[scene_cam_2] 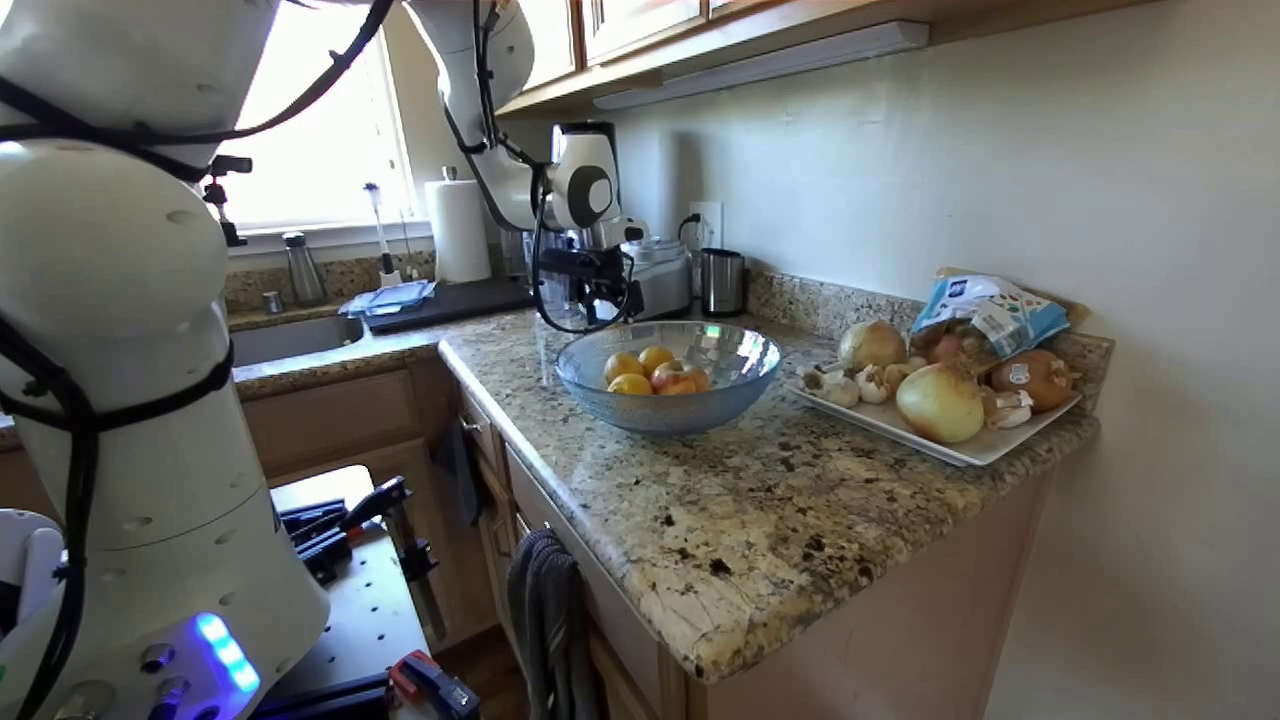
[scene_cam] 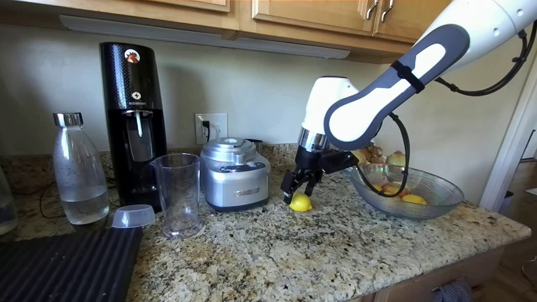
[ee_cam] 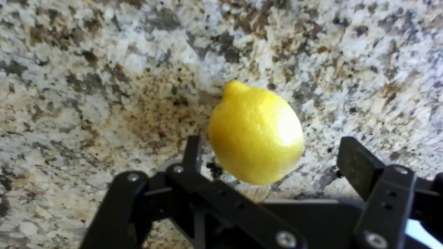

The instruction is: Put the apple and lemons inside the glass bowl

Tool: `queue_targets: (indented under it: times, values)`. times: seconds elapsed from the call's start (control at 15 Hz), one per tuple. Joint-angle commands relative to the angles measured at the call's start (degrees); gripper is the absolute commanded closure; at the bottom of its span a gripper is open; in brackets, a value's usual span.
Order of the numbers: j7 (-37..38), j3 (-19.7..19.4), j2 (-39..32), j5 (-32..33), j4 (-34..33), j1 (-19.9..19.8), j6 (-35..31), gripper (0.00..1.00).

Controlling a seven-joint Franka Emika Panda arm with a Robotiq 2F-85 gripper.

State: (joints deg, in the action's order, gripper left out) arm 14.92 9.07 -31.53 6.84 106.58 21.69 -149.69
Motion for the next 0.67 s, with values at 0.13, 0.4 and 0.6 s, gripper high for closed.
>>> queue_targets:
  times: [0.13, 0.4, 0.6]
  values:
    - [-2.26, 0.06, -0.45, -1.81, -0.01, -0.39, -0.04, 0.00]
    - [-2.84, 0.30, -0.92, -2.38, -0.37, -0.86, 0.35, 0.08]
    - [-3.12, 0.42, -1.28, -2.78, -0.73, -1.00, 0.64, 0.28]
